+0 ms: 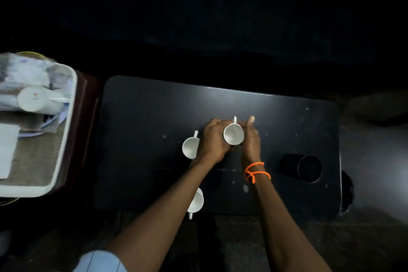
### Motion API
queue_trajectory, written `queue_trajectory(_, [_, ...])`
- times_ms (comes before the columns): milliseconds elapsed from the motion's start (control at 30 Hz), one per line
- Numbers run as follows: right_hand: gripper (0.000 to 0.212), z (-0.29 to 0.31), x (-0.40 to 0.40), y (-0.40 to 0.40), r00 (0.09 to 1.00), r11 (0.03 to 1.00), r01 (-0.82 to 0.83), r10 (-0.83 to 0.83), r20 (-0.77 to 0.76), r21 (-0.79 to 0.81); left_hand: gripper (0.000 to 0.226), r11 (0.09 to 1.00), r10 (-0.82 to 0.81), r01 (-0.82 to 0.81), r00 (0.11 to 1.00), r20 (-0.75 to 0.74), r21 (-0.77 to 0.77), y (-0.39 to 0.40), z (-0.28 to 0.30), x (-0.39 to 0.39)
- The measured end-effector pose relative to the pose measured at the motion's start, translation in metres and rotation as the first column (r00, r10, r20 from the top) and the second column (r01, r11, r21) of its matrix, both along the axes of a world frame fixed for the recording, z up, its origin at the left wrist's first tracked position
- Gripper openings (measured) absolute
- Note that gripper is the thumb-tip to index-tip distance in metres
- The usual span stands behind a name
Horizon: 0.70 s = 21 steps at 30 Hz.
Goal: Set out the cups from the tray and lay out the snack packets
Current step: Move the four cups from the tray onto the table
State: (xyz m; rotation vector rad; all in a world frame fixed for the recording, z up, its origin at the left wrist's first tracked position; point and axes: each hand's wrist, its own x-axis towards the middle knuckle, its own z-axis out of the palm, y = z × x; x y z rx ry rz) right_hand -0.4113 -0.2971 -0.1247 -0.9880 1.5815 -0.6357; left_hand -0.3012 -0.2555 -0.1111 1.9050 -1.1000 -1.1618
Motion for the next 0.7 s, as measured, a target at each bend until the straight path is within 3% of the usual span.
queue_trajectory(100, [0.087,-0.014,-0.027,0.015,0.998,0.991,0.056,-0.051,-0.042,0.125,0.052,0.982,-0.179,0.171,0.979,0.098,0.078,0.001,-0.015,-0.021])
queue_trajectory(233, [0.079,-0.024,-0.041,0.024,0.995,0.975,0.098,-0.101,0.002,0.197,0.050,0.955,-0.286,0.268,0.946,0.153,0.127,0.003,-0.027,-0.036])
queue_trajectory(500, [0.074,-0.027,-0.047,0.018,0.996,0.978,0.050,-0.034,-0.086,0.203,0.060,0.964,-0.250,0.227,0.953,0.173,0.140,0.007,-0.038,-0.051])
queue_trajectory(700, [0.070,-0.020,-0.046,0.017,0.988,0.983,0.067,-0.041,-0.152,0.172,0.067,0.963,-0.249,0.240,0.967,0.060,0.123,0.013,-0.036,-0.045])
